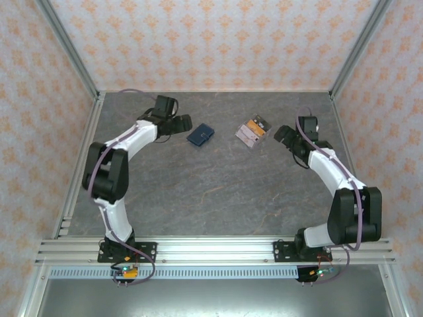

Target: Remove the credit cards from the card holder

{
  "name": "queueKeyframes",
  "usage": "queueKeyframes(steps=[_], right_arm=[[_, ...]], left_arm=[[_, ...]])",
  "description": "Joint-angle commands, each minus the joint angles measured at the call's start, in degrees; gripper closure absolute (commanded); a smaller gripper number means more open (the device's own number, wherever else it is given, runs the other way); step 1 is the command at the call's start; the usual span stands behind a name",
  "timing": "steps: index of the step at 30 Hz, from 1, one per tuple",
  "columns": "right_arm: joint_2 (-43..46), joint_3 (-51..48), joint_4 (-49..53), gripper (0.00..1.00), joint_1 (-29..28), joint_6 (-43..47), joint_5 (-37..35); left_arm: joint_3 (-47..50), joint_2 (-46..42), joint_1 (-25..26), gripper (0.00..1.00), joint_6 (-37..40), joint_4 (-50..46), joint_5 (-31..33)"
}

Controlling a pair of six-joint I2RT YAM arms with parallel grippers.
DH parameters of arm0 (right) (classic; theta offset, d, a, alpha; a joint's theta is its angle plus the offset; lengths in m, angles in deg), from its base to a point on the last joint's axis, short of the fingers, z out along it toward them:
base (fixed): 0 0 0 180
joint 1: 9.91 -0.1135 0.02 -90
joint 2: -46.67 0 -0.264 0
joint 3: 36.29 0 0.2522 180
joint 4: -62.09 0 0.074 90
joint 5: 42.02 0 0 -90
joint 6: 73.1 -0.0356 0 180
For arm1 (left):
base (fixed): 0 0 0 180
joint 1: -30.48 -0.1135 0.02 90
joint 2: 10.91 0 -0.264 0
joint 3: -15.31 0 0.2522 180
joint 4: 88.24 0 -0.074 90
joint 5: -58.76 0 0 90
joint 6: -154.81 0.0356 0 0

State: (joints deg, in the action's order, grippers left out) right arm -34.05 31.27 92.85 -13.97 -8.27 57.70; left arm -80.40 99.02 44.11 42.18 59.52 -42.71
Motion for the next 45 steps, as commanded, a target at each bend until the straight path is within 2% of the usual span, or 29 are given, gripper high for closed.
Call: queueKeyframes(steps=[1,5,9,12,16,22,28,34,36,41,45], right_arm=[[-0.04,1.96,1.29,0.08,-2.35,-3.15,3.97],[-0.23,1.49,0.53,0.08,-4.21,-4.82,4.43],[-0.57,1.15,0.42,0.09,-5.42,-5.64,5.57],[-0.82,0.82,0.32,0.09,-6.01,-5.85,5.93],[-1.49,0.95,0.23,0.10,-6.23,-6.01,6.69],[-1.24,0.61,0.40,0.11,-6.83,-6.34,7.26],[-0.41,-0.39,1.71,0.10,-9.07,-6.62,7.77],[-1.06,-0.49,3.16,0.09,-15.67,-8.67,8.10],[-1.53,-1.33,1.42,0.12,-17.24,-11.56,10.18],[-2.76,-4.57,-6.48,0.24,-21.38,-20.64,13.78],[-5.36,-5.46,-10.81,0.32,-24.24,-25.07,14.10]], left_arm=[[-8.16,5.94,1.77,0.21,-1.77,-6.63,-3.40],[-18.02,13.81,2.80,0.30,-2.41,-11.16,-3.71],[-27.48,20.99,3.55,0.45,-1.66,-17.57,-5.31],[-31.97,24.21,4.18,0.51,-1.62,-21.26,-5.70],[-32.61,25.36,5.06,0.59,-1.57,-22.94,-5.82],[-28.07,24.46,7.39,0.70,-0.76,-25.31,-4.42],[-19.16,20.08,10.37,0.71,0.10,-28.14,-2.17],[-9.64,14.04,14.23,0.69,-1.59,-28.94,-5.14],[-9.15,12.02,14.21,0.66,-3.06,-28.23,-7.76],[-12.38,7.72,13.56,0.50,-5.00,-27.37,-7.74],[-11.24,6.81,11.90,0.48,-6.44,-26.62,-7.83]])
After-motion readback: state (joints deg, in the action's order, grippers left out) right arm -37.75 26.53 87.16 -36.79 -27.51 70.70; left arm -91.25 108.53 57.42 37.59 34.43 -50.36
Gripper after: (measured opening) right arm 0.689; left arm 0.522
